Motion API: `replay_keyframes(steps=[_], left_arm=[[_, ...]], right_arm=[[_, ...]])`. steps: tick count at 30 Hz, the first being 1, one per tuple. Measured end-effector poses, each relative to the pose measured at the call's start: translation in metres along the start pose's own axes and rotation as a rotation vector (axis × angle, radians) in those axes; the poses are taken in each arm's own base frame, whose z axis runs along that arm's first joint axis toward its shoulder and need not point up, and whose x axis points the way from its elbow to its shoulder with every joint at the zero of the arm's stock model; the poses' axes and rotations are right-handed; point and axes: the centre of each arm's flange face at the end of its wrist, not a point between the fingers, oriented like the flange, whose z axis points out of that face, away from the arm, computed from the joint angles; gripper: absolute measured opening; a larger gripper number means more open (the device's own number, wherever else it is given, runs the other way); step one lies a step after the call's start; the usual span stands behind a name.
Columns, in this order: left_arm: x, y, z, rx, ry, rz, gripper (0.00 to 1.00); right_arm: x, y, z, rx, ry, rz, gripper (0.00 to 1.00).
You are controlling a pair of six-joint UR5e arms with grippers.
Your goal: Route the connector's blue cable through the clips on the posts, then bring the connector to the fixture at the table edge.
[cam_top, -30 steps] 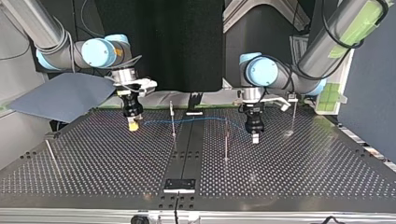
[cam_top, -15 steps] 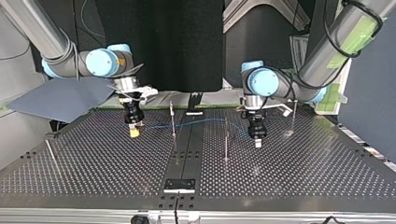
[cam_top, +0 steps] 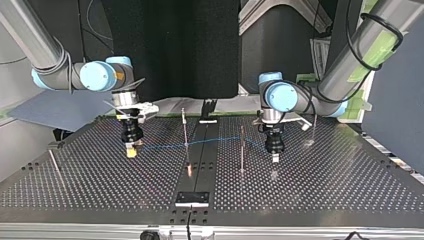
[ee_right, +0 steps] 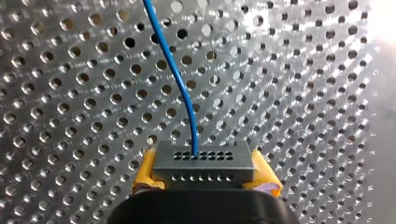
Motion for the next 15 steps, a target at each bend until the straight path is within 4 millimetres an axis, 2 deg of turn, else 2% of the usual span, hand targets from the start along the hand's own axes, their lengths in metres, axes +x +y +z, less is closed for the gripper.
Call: replay_keyframes(steps=[8, 15], left_arm=[[0.0, 0.003, 0.001, -0.004, 0.002, -0.017, 0.0], [-0.001, 0.002, 0.001, 0.004, 0.002, -0.022, 0.0]], right_arm=[[-0.008, 0.012, 0.003, -0.005, -0.011, -0.002, 0.0], [-0.019, 0.012, 0.011, 0.025, -0.026, 0.0, 0.0]])
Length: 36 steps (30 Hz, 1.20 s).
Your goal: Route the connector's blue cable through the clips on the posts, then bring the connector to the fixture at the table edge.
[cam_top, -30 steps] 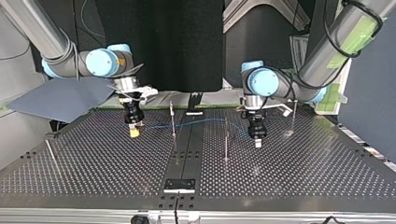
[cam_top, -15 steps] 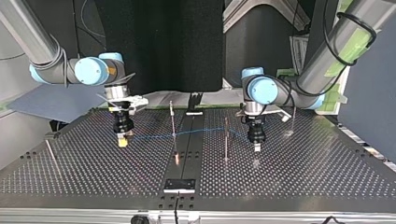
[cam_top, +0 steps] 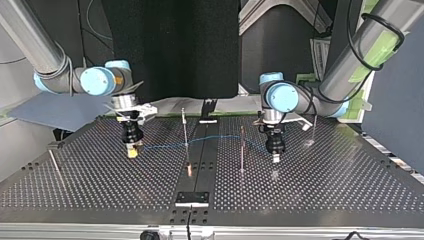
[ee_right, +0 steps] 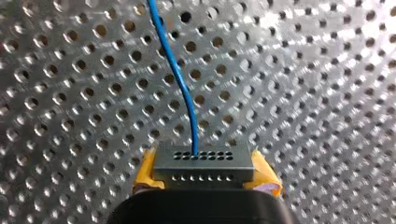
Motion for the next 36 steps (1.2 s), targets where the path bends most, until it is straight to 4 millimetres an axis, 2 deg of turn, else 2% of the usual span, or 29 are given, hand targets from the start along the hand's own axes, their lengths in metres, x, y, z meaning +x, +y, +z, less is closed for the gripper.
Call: replay_keyframes(steps=[8, 9, 10, 12, 13, 14, 15, 16, 17, 28, 36], left_arm=[[0.0, 0.002, 0.001, 0.0, -0.001, -0.006, 0.0], [0.0, 0.002, 0.001, -0.001, -0.002, -0.006, 0.16], [0.0, 0.002, 0.001, -0.002, -0.002, -0.007, 0.16], [0.0, 0.002, 0.001, -0.002, -0.003, -0.007, 0.48], [0.0, 0.002, 0.001, -0.002, -0.002, -0.007, 0.48], [0.0, 0.002, 0.001, -0.002, -0.001, -0.006, 0.65], [0.0, 0.002, 0.001, -0.003, 0.0, -0.006, 0.9], [0.0, 0.003, 0.001, -0.003, 0.003, -0.005, 0.9], [0.001, 0.003, 0.0, -0.004, 0.007, -0.003, 1.0], [0.001, 0.009, -0.007, -0.043, 0.066, -0.003, 1.0], [-0.007, 0.007, -0.024, -0.081, 0.109, -0.052, 1.0]], right_arm=[[0.004, -0.007, 0.009, 0.023, -0.001, 0.001, 0.0], [0.004, -0.007, 0.009, 0.023, -0.003, 0.001, 0.0], [0.004, -0.007, 0.009, 0.023, -0.005, 0.002, 0.0], [0.003, -0.008, 0.009, 0.023, -0.008, 0.002, 0.0], [0.003, -0.008, 0.009, 0.023, -0.009, 0.002, 0.0], [0.003, -0.008, 0.009, 0.023, -0.01, 0.003, 0.0], [0.002, -0.008, 0.009, 0.024, -0.011, 0.003, 0.0], [0.002, -0.008, 0.009, 0.024, -0.012, 0.003, 0.0], [0.002, -0.008, 0.009, 0.024, -0.012, 0.003, 0.0], [0.0, -0.008, 0.008, 0.022, -0.022, 0.005, 0.0], [-0.002, -0.008, 0.008, 0.02, -0.029, 0.006, 0.0]])
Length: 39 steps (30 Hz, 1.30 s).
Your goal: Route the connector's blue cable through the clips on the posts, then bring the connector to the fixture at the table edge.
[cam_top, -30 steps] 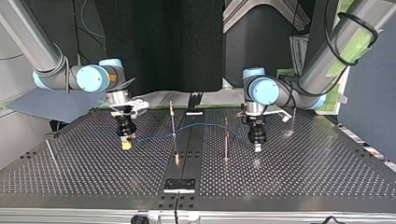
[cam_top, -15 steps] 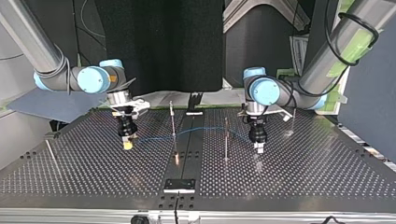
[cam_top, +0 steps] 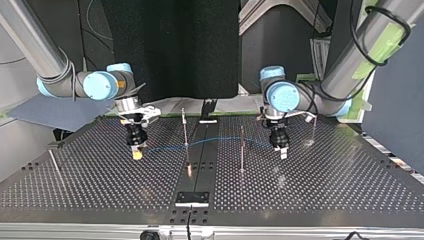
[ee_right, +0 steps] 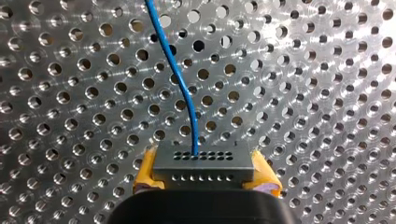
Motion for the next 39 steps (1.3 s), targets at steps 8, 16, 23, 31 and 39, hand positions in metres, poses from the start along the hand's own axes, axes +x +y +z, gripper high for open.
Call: replay_keyframes(steps=[8, 16, 23, 31, 39], left_arm=[[-0.007, -0.005, -0.036, 0.065, 0.073, -0.018, 1.0], [-0.014, -0.012, -0.07, 0.142, 0.128, 0.021, 1.0], [-0.02, -0.014, -0.096, 0.206, 0.146, -0.028, 1.0], [-0.039, -0.024, -0.115, 0.284, 0.142, -0.045, 1.0], [-0.046, -0.036, -0.119, 0.367, 0.123, -0.078, 1.0]], right_arm=[[-0.001, 0.0, 0.0, 0.0, -0.004, 0.001, 0.0], [-0.001, -0.001, -0.001, 0.001, -0.01, 0.002, 0.0], [-0.002, -0.004, -0.002, 0.006, -0.015, 0.003, 0.0], [-0.002, -0.005, -0.002, 0.007, -0.015, 0.003, 0.0], [-0.001, -0.005, -0.002, 0.008, -0.015, 0.003, 0.0]])
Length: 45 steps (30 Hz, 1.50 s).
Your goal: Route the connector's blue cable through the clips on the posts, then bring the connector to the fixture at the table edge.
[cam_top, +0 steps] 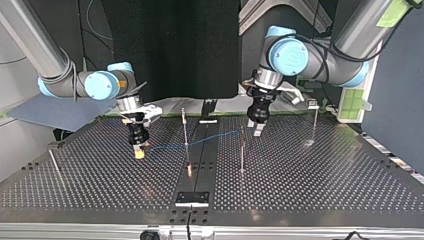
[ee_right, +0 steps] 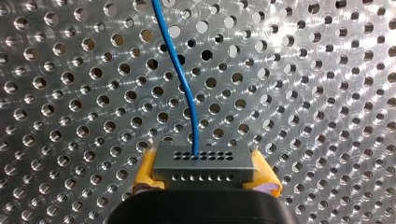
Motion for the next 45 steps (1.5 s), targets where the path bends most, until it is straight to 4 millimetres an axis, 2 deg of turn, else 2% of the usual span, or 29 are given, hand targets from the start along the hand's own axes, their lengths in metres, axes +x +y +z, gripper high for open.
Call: replay_keyframes(steps=[9, 45], left_arm=[[0.002, -0.006, -0.001, 0.057, 0.019, -0.006, 1.0], [0.015, -0.005, -0.012, 0.006, 0.047, 0.006, 1.0]], right_arm=[[0.0, 0.0, 0.0, 0.0, -0.001, 0.0, 0.0], [0.001, 0.0, 0.001, -0.001, -0.002, 0.006, 0.0]])
